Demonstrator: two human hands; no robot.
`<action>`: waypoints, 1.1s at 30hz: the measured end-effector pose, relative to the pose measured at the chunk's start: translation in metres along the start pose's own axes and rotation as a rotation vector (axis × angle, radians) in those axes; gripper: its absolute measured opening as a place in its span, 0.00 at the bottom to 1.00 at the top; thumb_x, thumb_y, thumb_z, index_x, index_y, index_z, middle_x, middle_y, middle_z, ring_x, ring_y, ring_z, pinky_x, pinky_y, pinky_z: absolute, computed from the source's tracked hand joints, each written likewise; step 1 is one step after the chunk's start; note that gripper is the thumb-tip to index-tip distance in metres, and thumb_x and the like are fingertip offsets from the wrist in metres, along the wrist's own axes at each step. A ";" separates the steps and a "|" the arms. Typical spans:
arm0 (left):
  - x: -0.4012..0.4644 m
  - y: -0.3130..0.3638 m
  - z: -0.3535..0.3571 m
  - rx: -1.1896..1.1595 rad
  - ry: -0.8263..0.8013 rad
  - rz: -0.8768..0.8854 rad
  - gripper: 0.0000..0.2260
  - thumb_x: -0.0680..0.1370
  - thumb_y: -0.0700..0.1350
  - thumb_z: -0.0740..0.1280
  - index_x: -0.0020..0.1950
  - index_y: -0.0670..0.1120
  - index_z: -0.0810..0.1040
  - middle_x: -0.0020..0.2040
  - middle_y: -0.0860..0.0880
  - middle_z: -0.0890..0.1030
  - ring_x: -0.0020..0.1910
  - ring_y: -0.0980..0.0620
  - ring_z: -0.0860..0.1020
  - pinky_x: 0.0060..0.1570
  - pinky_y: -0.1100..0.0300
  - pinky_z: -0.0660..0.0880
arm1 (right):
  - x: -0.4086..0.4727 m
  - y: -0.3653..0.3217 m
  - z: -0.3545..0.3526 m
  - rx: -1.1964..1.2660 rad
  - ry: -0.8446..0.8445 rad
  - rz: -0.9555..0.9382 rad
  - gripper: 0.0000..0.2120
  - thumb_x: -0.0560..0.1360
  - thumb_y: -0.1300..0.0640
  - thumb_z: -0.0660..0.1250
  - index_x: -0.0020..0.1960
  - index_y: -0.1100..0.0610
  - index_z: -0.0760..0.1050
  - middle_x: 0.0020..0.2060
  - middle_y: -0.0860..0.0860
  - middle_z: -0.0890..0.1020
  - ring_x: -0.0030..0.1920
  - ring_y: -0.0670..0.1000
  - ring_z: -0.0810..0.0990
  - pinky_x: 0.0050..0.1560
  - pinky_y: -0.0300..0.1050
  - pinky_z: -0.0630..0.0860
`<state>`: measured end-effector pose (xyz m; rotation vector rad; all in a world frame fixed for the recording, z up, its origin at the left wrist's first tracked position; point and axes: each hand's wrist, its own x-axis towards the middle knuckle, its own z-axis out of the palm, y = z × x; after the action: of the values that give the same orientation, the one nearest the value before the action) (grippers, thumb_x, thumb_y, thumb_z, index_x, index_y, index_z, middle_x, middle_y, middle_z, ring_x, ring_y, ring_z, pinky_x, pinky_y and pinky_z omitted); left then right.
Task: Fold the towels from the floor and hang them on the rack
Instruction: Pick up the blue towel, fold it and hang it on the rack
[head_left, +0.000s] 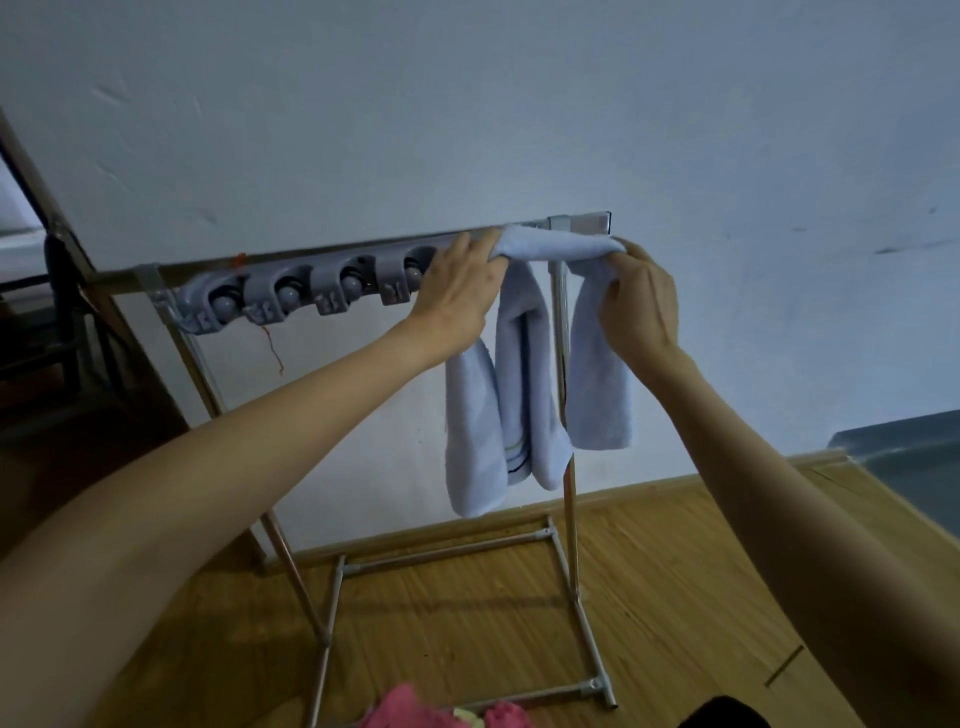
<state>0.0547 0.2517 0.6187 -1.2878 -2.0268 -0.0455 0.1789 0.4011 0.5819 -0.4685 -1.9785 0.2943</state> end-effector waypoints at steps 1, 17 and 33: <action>0.001 0.002 0.003 0.006 -0.030 0.002 0.26 0.67 0.30 0.69 0.65 0.38 0.71 0.70 0.42 0.66 0.60 0.40 0.69 0.52 0.51 0.68 | 0.000 0.003 0.003 0.010 -0.022 0.016 0.21 0.70 0.69 0.56 0.57 0.60 0.79 0.60 0.56 0.79 0.54 0.62 0.80 0.52 0.50 0.76; -0.038 0.010 0.059 -0.198 0.047 0.000 0.26 0.72 0.28 0.64 0.69 0.36 0.68 0.67 0.38 0.69 0.55 0.39 0.72 0.52 0.50 0.74 | -0.053 0.028 0.042 0.108 -0.168 0.012 0.14 0.75 0.64 0.60 0.57 0.58 0.78 0.64 0.55 0.76 0.55 0.61 0.79 0.50 0.48 0.75; -0.170 0.036 0.178 -0.712 -0.252 -0.127 0.22 0.78 0.38 0.59 0.72 0.49 0.66 0.69 0.43 0.65 0.62 0.42 0.72 0.55 0.49 0.75 | -0.154 0.070 0.081 0.035 -0.488 -0.099 0.16 0.74 0.53 0.57 0.56 0.57 0.78 0.48 0.61 0.77 0.42 0.62 0.76 0.38 0.53 0.75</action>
<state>0.0264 0.2072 0.3754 -1.6387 -2.4129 -0.7569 0.1794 0.3940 0.3943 -0.2915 -2.4575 0.4088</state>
